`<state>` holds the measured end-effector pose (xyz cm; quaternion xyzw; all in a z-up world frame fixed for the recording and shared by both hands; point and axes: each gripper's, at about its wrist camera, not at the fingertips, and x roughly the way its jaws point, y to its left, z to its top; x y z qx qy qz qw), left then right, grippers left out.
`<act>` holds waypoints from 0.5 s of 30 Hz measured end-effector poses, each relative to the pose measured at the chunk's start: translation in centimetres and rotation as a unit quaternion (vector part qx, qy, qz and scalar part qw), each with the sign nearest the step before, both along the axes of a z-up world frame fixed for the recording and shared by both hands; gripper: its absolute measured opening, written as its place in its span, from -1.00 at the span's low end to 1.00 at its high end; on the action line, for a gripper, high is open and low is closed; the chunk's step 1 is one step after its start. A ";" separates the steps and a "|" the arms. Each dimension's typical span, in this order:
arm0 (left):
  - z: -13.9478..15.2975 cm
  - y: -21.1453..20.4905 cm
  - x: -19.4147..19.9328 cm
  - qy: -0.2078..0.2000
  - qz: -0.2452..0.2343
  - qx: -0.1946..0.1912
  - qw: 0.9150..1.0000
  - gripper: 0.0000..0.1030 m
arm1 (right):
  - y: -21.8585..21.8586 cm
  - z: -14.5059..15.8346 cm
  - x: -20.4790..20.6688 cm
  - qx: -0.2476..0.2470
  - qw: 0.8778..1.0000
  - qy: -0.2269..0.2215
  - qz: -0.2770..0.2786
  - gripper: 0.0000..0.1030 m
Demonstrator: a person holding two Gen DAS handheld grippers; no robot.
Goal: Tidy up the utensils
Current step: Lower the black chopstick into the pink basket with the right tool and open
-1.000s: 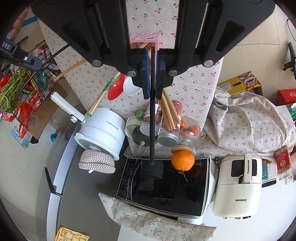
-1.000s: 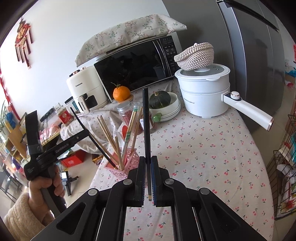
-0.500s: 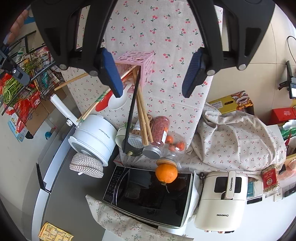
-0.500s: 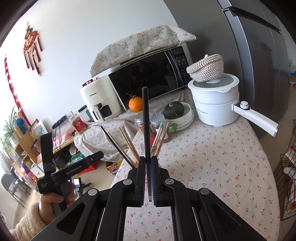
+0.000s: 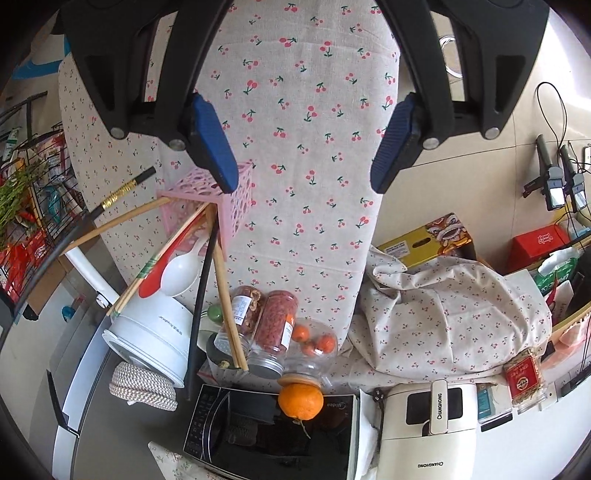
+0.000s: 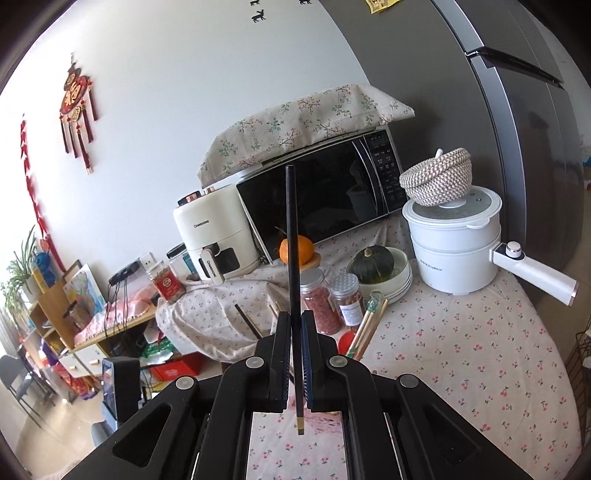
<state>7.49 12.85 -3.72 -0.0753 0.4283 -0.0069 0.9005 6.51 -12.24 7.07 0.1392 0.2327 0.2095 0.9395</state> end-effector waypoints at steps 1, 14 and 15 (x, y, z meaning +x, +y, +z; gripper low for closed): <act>0.0 0.0 -0.1 0.001 -0.003 -0.002 1.000 0.44 | 0.4 -0.2 0.3 0.003 1.000 -0.002 -0.003 -0.89; 0.1 0.9 -0.3 0.004 -0.006 -0.022 1.000 0.44 | 3.5 -4.2 3.9 -0.012 1.000 0.015 -0.011 -0.89; 0.1 0.9 -0.3 0.004 -0.006 -0.023 1.000 0.44 | 3.6 -4.7 4.2 -0.012 1.000 0.024 -0.010 -0.89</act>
